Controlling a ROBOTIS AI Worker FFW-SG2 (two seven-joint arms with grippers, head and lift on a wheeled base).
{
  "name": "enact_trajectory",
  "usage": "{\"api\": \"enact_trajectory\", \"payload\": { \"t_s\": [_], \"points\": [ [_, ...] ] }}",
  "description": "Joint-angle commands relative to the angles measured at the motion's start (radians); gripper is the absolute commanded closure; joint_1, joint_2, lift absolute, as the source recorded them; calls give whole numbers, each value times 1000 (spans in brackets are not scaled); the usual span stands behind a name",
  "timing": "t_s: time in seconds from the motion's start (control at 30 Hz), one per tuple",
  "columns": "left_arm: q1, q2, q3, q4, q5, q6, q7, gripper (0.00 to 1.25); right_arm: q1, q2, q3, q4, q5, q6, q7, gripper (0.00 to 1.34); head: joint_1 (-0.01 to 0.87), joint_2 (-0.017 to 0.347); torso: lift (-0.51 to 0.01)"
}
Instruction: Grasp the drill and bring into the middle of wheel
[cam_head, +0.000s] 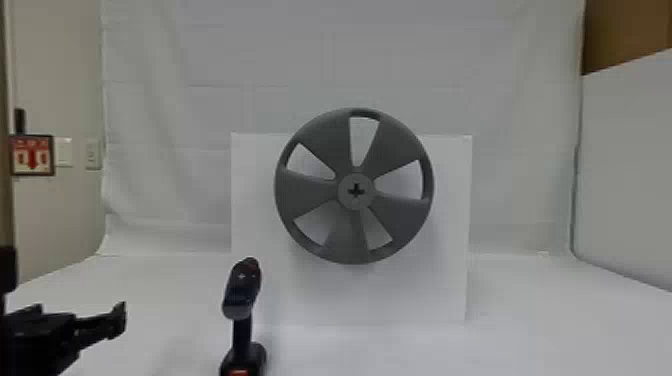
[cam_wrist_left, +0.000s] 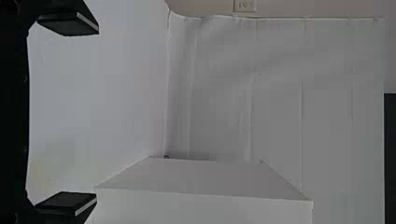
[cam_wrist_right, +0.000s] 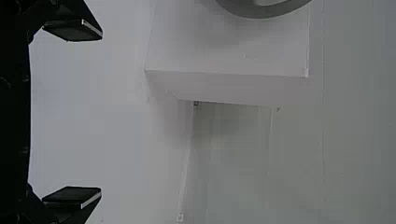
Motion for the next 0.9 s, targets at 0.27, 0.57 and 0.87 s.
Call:
{"api": "enact_trajectory", "payload": {
  "t_s": [0.27, 0.57, 0.87],
  "points": [
    [-2, 1, -8, 0, 2, 0, 0, 38, 0, -1, -1, -2, -1, 0, 1, 125, 54, 31, -403],
    [-5, 1, -11, 0, 2, 0, 0, 38, 0, 1, -1, -2, -1, 0, -1, 125, 54, 31, -403],
    [-8, 1, -14, 0, 0, 0, 0, 38, 0, 1, -1, -2, 0, 0, -1, 125, 54, 31, -403]
  ]
}}
